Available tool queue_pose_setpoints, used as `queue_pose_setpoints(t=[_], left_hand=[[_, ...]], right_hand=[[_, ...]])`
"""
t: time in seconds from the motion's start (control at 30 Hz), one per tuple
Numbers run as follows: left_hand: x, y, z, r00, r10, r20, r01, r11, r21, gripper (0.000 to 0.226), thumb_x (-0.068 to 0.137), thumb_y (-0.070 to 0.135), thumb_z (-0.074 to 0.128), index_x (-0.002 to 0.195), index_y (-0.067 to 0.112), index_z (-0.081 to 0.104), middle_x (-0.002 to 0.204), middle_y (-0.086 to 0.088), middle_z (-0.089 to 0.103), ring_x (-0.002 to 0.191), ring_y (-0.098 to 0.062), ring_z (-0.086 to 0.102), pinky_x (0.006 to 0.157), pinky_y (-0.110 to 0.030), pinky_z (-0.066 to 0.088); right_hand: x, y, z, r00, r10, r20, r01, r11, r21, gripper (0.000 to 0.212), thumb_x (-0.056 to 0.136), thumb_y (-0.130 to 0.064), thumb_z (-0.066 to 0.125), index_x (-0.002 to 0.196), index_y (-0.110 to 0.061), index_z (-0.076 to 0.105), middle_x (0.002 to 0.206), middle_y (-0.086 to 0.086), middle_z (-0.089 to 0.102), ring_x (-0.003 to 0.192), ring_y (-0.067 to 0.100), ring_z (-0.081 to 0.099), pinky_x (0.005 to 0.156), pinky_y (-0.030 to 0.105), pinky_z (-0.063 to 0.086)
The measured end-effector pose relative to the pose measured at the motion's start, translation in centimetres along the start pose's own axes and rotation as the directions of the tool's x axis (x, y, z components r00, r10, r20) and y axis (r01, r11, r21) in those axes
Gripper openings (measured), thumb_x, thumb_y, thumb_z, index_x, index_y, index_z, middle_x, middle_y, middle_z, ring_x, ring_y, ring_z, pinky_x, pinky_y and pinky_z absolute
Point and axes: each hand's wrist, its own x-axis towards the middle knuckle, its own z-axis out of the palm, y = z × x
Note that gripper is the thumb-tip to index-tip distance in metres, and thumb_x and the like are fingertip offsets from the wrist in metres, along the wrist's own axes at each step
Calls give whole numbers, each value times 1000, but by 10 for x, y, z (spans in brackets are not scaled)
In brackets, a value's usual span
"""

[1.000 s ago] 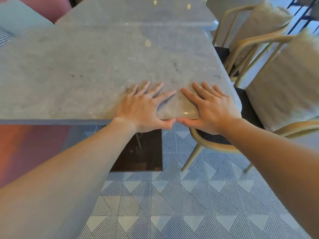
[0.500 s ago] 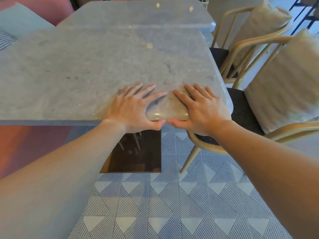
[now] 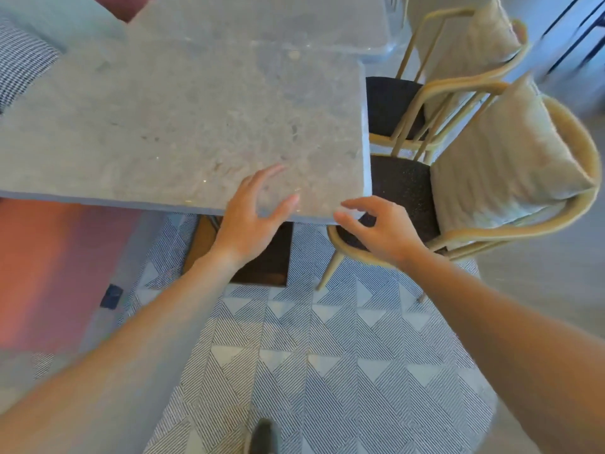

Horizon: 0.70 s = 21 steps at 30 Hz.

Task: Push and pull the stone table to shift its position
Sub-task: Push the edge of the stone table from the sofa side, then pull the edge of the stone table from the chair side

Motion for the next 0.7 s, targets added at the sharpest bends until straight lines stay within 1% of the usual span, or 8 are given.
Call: queue_pose_setpoints(t=[0.07,0.1,0.13,0.2,0.27,0.37,0.5,0.7], left_hand=[[-5,33,-7,994,52,-99,-71,978,-195,55,93,50,66,144,39,50,145,20,58,140,7,52,117,-10,35],[-4,50,-10,994,45,-98,-70,960,-271,54,93,46,66,143,38,51,146,21,59,143,3,52,121,-18,37],[-4,70,-14,995,30,-94,-60,942,-330,52,92,44,66,141,41,51,146,23,59,145,0,52,122,-23,38],[8,105,-20,990,52,-130,-101,904,-415,47,91,41,65,137,43,53,145,22,62,145,-6,54,123,-28,39],[16,140,-23,986,57,-156,-125,872,-474,46,94,42,66,137,35,53,144,11,62,142,-11,56,124,-36,40],[30,181,-18,984,54,-172,-139,836,-531,64,92,68,68,141,31,50,148,4,58,144,-16,54,123,-37,40],[57,227,8,987,54,-149,-130,816,-563,69,88,77,66,141,34,52,150,8,59,148,-20,53,124,-40,40],[99,292,73,978,102,-183,-186,823,-536,73,85,81,65,140,34,54,148,14,62,148,-19,54,122,-39,41]], right_hand=[[-10,-5,-29,993,13,-113,12,975,220,46,101,-47,65,134,-15,72,129,-4,75,121,11,69,107,34,55],[-12,-12,-42,989,26,-147,26,940,340,43,103,-43,64,133,-14,72,124,-9,76,117,2,70,101,25,57],[-16,-20,-55,984,31,-174,45,908,417,42,103,-42,63,133,-14,72,120,-16,75,113,-6,70,94,13,55],[-18,-42,-79,973,8,-230,112,857,503,39,100,-45,61,131,-22,70,120,-19,73,116,-7,69,91,8,52],[-20,-63,-107,973,-3,-232,140,805,576,45,95,-51,58,133,-28,65,131,-11,71,127,4,67,96,12,52],[-18,-77,-142,966,-95,-240,222,781,584,57,95,-51,55,143,-19,57,139,-7,65,135,9,62,101,14,50],[-15,-63,-191,961,-174,-217,270,772,575,80,92,-70,60,149,-14,52,146,-6,61,144,13,56,118,28,45],[6,-8,-280,937,-276,-212,348,745,569,95,87,-80,58,151,-9,52,153,2,59,143,17,57,120,33,45]])
